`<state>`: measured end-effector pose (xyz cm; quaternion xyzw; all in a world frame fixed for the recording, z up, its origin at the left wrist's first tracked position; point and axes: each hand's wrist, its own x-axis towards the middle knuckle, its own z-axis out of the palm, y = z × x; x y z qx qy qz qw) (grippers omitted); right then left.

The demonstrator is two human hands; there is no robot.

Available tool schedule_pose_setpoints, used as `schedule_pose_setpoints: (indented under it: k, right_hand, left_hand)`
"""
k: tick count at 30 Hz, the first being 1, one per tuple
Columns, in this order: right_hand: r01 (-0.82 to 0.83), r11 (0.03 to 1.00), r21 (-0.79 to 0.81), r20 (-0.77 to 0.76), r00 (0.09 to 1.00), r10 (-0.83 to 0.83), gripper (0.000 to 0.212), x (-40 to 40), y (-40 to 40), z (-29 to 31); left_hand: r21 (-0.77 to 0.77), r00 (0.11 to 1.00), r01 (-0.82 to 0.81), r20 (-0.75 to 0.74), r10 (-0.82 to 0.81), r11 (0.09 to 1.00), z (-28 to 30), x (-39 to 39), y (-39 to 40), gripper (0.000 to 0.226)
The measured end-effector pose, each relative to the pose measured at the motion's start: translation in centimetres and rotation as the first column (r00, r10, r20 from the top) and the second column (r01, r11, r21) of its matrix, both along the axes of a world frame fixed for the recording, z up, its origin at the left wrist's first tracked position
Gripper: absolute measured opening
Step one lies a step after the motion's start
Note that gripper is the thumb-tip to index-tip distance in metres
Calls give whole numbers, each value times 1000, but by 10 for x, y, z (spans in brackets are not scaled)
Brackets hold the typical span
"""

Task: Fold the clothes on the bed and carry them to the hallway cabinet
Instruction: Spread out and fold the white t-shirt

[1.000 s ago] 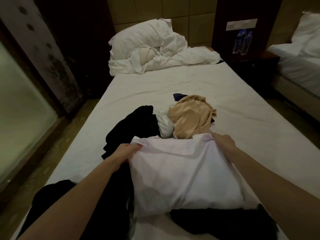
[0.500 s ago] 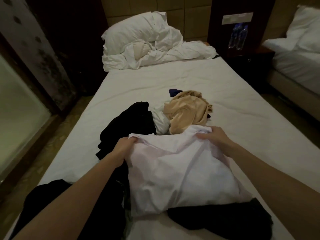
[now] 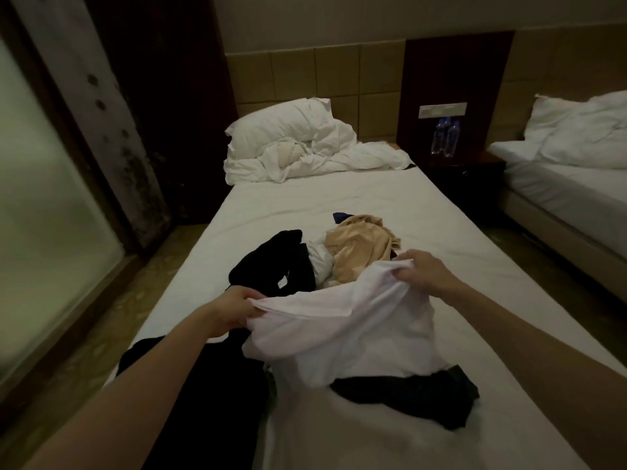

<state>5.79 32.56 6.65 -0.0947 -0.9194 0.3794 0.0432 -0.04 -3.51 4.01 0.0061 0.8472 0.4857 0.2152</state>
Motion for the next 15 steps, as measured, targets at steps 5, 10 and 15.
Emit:
schedule_pose_setpoints:
  k: [5,10,15]
  right_hand:
    - [-123,992,5,193,974,120,24,44,-3,19]
    - [-64,851,-521,61,992,112,10,77,-20,47]
    - [-88,670,-737,0,991,130,32,94,-54,69]
  left_hand:
    - [200,997,-23,73,9,980,36,42,-17,23]
    - [364,976,-184,181,124,913,58,80,-41,37]
    - [446,942,-334,118,315,831,85,114,-79,62]
